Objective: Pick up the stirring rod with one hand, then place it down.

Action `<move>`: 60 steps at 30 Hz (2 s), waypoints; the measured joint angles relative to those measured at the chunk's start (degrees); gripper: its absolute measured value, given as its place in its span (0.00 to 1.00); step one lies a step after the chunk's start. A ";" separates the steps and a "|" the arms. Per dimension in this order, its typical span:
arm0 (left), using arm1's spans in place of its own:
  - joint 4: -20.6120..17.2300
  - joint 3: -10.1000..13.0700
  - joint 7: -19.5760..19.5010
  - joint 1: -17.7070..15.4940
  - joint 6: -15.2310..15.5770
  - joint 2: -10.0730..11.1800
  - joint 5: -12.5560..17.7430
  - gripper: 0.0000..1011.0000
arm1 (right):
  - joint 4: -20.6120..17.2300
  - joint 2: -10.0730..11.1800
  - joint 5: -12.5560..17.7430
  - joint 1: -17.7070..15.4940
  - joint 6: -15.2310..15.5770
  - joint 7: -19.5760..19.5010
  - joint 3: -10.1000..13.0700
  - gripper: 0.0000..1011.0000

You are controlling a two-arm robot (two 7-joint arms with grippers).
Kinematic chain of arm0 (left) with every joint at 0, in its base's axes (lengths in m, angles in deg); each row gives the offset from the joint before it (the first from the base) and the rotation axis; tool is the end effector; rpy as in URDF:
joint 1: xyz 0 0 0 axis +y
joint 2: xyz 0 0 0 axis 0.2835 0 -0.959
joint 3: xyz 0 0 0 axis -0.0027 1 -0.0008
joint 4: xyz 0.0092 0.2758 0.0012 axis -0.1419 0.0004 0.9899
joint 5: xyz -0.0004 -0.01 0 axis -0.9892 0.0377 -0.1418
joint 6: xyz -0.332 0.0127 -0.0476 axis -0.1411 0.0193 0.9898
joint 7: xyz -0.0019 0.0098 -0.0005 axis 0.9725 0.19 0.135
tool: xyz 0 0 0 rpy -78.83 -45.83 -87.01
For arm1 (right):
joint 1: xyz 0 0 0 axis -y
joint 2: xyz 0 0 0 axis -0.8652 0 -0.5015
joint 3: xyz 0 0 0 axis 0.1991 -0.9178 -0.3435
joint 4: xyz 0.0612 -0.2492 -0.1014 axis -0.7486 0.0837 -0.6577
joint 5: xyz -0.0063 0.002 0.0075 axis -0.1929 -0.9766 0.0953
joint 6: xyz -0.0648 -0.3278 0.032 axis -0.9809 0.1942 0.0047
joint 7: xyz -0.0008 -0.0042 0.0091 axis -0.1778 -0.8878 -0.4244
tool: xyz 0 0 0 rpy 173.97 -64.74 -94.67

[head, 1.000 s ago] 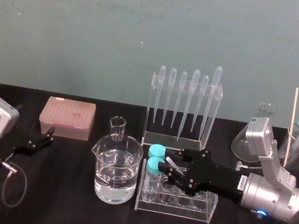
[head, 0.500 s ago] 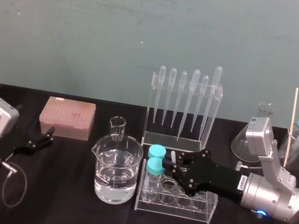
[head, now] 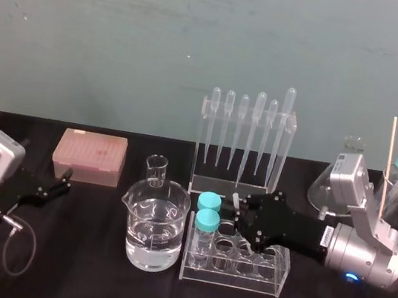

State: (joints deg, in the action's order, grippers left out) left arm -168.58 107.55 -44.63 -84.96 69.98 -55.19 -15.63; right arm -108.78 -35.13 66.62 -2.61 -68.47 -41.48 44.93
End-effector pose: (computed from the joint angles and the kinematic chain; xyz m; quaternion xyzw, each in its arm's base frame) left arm 0.3812 0.0675 -0.2960 0.1415 -0.1325 0.5800 0.7912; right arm 0.4468 -0.0396 -0.2385 -0.0888 -0.1024 -0.2098 0.9683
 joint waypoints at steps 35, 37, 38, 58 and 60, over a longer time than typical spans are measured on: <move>0.00 0.00 0.00 0.00 0.00 0.00 0.00 0.99 | -13.10 5.29 13.66 -1.29 12.74 -3.23 7.95 0.08; 0.00 0.00 0.00 0.00 0.00 0.00 0.00 0.99 | -13.78 5.98 14.10 -1.08 12.82 -3.61 8.31 0.08; 0.00 0.00 0.00 0.00 0.00 0.00 0.00 0.99 | -14.07 6.35 14.27 -0.96 12.82 -3.82 8.49 0.08; 0.00 0.00 0.00 0.00 0.00 0.00 0.00 0.99 | -15.81 9.22 16.69 -0.82 12.43 -4.77 8.29 0.08; 0.00 0.00 0.00 0.00 0.00 0.00 0.00 0.99 | -15.86 9.30 16.77 -0.77 12.42 -4.78 8.22 0.08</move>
State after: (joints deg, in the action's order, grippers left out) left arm -168.58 107.55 -44.63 -84.96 69.98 -55.20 -15.63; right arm -124.63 -25.83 83.39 -3.38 -56.05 -46.27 53.15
